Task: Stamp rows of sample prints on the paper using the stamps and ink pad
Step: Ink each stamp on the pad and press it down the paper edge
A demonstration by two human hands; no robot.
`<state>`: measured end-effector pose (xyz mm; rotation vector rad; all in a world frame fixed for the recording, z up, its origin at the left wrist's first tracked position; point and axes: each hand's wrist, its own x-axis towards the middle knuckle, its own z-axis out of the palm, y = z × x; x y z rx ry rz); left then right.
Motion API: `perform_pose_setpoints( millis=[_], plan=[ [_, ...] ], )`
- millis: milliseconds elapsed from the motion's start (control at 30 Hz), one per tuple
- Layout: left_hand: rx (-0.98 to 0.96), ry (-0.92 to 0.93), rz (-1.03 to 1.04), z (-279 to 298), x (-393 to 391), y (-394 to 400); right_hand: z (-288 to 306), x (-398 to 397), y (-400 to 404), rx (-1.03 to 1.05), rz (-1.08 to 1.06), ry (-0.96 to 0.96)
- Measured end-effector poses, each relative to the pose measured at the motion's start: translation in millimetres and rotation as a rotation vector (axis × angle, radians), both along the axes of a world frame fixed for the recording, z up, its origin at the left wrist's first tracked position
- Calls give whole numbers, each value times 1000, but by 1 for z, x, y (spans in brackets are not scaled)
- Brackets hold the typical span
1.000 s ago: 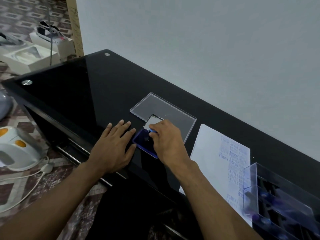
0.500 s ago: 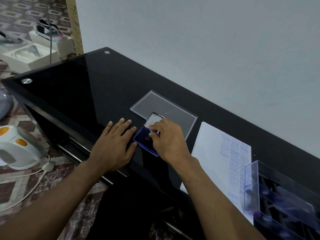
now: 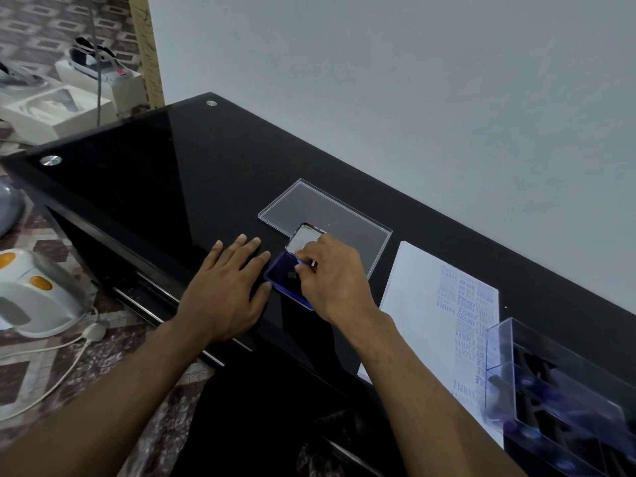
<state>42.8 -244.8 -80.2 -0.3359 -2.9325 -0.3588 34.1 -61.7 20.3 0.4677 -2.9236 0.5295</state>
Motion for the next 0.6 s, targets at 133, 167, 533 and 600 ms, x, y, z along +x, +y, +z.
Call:
perform_pose_setpoints(
  millis=[133,167,533,600],
  plan=[
    [8,0,-1,0,1,0,2,1,-3,-7,-13,-11],
    [8,1,-2,0,1,1,5,2,-3,13,-3,-17],
    [7,-1,-5,0,0,1,4,1,-2,24,-13,-40],
    [-2,-4,-2,0,1,0,5,2,-2,40,-7,-42]
  ],
)
